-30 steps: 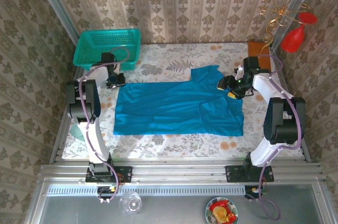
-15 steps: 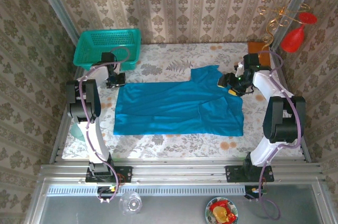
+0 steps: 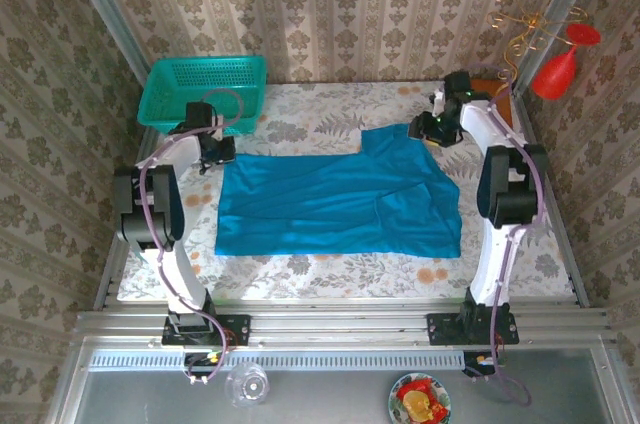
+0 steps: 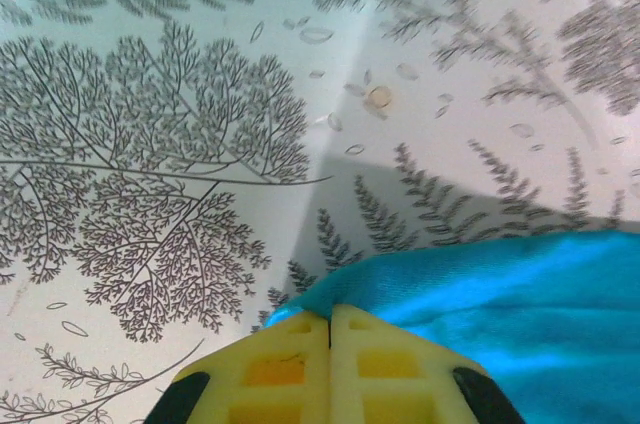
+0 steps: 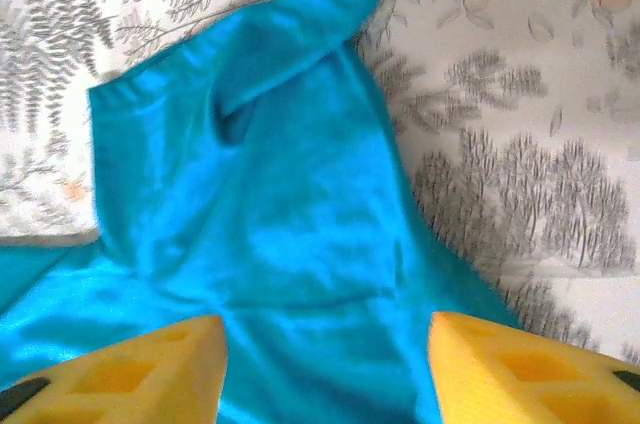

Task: Fold the inside-out t-shirt

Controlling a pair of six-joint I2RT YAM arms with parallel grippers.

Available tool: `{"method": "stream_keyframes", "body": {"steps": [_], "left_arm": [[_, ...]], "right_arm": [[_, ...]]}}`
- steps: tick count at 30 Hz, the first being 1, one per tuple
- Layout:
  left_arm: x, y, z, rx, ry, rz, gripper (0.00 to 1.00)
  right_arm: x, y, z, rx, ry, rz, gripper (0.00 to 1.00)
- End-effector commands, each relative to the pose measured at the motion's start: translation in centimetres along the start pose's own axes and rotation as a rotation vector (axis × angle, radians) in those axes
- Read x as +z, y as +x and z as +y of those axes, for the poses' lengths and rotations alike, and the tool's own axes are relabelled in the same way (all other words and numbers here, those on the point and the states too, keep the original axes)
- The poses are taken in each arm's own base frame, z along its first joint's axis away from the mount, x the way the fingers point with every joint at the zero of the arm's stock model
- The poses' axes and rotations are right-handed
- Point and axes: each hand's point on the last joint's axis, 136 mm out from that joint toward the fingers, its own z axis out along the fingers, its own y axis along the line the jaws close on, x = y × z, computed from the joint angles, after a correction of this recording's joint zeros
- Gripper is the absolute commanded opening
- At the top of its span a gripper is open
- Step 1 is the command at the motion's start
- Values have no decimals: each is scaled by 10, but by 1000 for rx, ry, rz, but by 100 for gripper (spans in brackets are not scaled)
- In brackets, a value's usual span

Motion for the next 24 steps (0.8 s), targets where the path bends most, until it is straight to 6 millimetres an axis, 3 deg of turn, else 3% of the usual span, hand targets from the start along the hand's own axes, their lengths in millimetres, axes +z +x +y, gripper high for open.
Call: {"method": "stream_keyframes", "body": {"steps": [1, 8, 15, 24], "left_arm": [[-9, -10, -13, -6, 34, -53, 0], [-10, -7, -18, 5, 39, -37, 0], [-9, -5, -18, 14, 36, -26, 0], [-10, -7, -20, 13, 41, -31, 0]], "right_arm": [[17, -6, -12, -79, 105, 49, 50], [48, -44, -10, -44, 93, 6, 46], [74, -55, -17, -37, 120, 25, 43], [67, -71, 4, -26, 20, -23, 14]]}}
